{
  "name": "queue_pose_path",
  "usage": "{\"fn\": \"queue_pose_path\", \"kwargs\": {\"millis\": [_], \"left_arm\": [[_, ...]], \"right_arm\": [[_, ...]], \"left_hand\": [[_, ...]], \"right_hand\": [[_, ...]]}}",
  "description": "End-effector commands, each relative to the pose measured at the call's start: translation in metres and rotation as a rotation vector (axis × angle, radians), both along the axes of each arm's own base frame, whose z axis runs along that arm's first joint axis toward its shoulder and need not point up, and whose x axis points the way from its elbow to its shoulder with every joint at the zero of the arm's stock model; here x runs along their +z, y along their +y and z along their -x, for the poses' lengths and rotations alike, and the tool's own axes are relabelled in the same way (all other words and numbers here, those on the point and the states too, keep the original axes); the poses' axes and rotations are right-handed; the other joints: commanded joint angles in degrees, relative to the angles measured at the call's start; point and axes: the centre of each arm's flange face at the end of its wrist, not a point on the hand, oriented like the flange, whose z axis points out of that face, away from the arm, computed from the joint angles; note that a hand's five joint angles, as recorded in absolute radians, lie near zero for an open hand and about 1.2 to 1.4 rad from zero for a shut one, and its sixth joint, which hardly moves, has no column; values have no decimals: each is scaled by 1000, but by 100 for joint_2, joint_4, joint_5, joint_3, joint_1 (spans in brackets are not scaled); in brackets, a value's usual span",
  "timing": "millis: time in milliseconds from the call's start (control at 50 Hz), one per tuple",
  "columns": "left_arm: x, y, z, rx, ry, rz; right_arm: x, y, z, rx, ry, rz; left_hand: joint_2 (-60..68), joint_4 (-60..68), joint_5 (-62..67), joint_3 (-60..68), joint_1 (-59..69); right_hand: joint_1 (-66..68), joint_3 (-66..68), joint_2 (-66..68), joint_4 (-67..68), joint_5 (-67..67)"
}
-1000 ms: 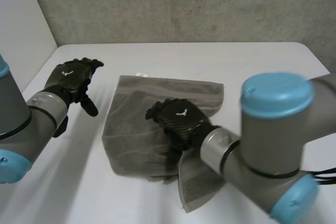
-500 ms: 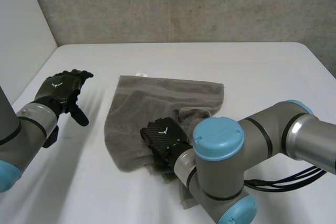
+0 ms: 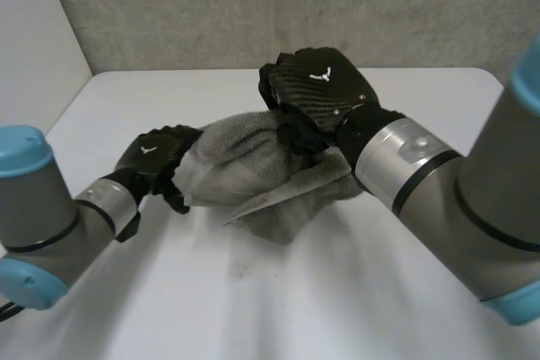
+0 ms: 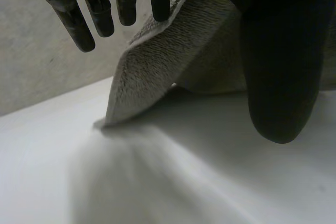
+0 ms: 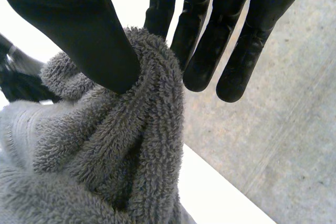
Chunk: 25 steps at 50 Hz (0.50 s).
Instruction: Fold the towel.
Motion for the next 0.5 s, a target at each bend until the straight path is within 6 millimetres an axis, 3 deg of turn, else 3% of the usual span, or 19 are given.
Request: {"fn": "queue_pose_path", "kwargs": {"millis": [20,260,500], "left_arm": [[-4,-3,30,-66,64,81],[-8,-17,50,-61,116,156],[-33,10,70,-176,96,69]], "right_arm": [[21,16,10,7,-18,29],[27,35,25,13,2,14],[40,26,40,-45,-23,53]], "left_hand": [[169,168,34,161,167],[287,286,152,279,285],[704,703,569,696,702]], "right_hand": [[2023,1197,1346,1166,1802],[2023,1197,1346,1166,1802],[2023,1197,1346,1166,1802]]}}
